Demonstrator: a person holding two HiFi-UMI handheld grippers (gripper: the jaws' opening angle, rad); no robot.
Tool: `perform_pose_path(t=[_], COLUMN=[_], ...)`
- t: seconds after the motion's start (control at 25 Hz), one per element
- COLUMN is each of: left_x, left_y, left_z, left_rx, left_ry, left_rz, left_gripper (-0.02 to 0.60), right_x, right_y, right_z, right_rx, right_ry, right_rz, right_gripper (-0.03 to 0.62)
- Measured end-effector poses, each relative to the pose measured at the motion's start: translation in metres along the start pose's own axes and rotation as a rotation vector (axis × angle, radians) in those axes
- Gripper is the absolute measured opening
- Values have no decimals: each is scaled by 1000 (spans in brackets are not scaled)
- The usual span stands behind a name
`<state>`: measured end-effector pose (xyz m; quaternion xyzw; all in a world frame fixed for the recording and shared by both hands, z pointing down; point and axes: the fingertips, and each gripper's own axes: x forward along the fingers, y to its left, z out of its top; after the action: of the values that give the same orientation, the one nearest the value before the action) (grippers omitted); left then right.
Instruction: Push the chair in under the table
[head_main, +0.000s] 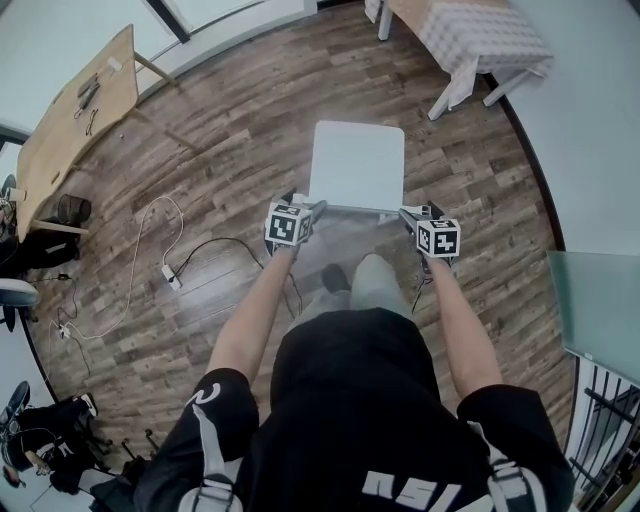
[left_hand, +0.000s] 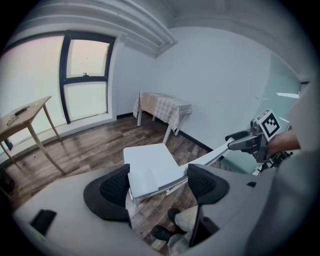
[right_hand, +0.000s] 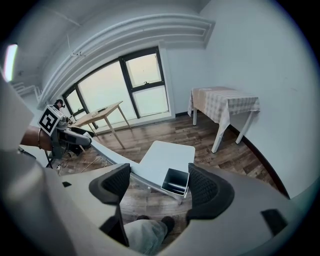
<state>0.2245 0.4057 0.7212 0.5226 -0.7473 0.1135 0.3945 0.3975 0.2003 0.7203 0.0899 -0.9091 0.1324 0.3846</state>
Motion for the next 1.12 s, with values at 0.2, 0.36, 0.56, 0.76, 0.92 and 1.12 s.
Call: perform_pose_path(t=[0.2, 0.36, 0.56, 0.76, 0.92, 1.12], left_x=[16, 29, 51, 73, 91, 121], left_y=[7, 18, 25, 39, 51, 66], left_z=[19, 39, 65, 99, 123, 158], left_rx=[0, 9, 11, 23, 29, 46], left_ry=[3, 6, 4, 3, 19, 19], left_rz=[2, 2, 3, 1, -11, -21], left_gripper=[356, 356, 356, 356, 356, 356], right_x=[13, 26, 43, 59, 76, 99], right_y=[-13, -22, -41, -59, -69, -91], right_z=[14, 33, 54, 82, 102, 130], right_rx=[7, 24, 35, 50, 73, 107], right_ry=[-7, 1, -11, -38, -39, -46], right_rz=[-5, -12, -21, -27, -29, -43], right_gripper=[376, 377, 377, 379, 379, 379])
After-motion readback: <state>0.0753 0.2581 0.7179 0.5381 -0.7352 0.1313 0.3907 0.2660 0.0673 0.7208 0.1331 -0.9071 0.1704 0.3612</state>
